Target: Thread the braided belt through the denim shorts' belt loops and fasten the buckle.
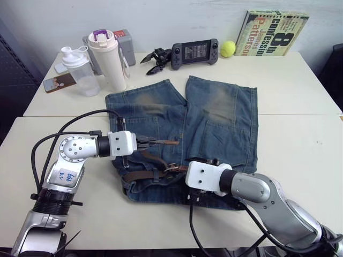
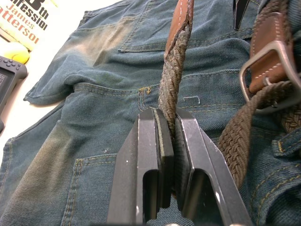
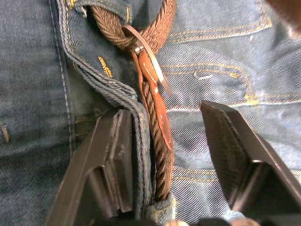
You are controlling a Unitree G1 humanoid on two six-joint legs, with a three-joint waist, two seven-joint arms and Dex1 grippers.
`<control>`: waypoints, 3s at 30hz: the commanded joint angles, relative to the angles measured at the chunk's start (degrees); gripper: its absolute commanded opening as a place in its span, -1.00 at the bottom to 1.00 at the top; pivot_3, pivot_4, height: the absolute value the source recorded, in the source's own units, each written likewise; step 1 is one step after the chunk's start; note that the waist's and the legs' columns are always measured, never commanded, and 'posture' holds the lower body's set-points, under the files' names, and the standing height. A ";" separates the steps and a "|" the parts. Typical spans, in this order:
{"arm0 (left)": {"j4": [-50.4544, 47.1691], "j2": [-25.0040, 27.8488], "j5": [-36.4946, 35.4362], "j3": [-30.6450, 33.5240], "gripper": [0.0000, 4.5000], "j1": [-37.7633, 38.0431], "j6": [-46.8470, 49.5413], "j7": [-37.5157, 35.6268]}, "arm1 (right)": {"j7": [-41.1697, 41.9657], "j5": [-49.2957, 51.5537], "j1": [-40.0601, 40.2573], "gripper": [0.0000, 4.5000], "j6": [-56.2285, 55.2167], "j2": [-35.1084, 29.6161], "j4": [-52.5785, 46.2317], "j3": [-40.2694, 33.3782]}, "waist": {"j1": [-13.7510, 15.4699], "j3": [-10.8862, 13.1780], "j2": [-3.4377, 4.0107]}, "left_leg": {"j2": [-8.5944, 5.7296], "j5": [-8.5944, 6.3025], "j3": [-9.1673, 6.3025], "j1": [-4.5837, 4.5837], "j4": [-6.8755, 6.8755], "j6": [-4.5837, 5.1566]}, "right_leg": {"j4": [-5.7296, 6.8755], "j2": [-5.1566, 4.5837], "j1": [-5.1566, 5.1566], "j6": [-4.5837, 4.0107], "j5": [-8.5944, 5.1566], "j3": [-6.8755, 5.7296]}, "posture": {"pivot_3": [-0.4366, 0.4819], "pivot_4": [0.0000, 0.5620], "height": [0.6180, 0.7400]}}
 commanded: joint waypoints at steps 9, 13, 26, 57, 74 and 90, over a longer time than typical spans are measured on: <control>-2.71 1.17 0.94 0.24 -1.00 0.04 0.97 0.99 | -1.64 -1.29 -1.51 -0.24 5.82 4.32 1.64 4.07 | -0.06 0.00 0.00 | 0.00 0.00 0.02 0.00 0.05 -0.01 | 0.37 0.00 -0.06 0.00 0.00 -0.01 | -0.05 -0.47 0.98; -2.64 1.23 1.05 0.24 -1.00 -0.15 1.19 1.09 | -1.49 -1.22 -2.01 -0.97 7.39 4.32 1.41 4.46 | -0.04 0.00 0.00 | 0.00 0.00 0.01 0.00 0.08 -0.01 | 0.39 0.00 -0.06 0.00 0.00 -0.01 | -0.05 -0.47 0.98; -2.40 5.77 1.83 -1.26 -1.00 -0.16 4.60 -3.90 | 3.86 -9.46 -11.20 -0.97 -5.29 -6.01 3.37 10.49 | -0.10 0.00 0.00 | -0.03 0.00 0.15 -0.05 0.14 0.00 | 0.41 -0.04 -0.26 0.00 0.00 0.01 | -0.05 -0.47 0.98; 6.57 10.32 8.99 -6.57 -1.00 -7.22 -3.63 -9.19 | 12.11 -20.24 -14.25 -0.97 -16.94 3.87 13.37 6.94 | -1.55 0.00 0.00 | 0.07 0.00 0.54 -0.11 0.35 -0.01 | 1.31 -0.06 -0.87 0.00 0.00 -0.01 | -0.05 -0.47 0.98; 7.37 7.04 11.08 -9.04 -1.00 -11.74 -8.57 -8.34 | 14.14 -22.76 -12.71 -0.97 -17.42 6.77 13.21 5.60 | -1.55 0.00 -0.01 | 0.05 0.00 0.53 -0.12 0.49 -0.01 | 1.38 -0.08 -0.87 0.00 0.00 -0.01 | -0.05 -0.47 0.98; 2.80 5.02 5.62 -9.83 -1.00 -2.68 -8.06 -12.40 | 14.79 -24.54 -11.80 -0.97 -16.39 8.83 13.45 4.06 | -1.58 -0.01 -0.01 | 0.05 -0.01 0.50 -0.11 0.55 -0.02 | 1.44 -0.09 -0.88 0.00 0.00 0.00 | -0.05 -0.47 0.98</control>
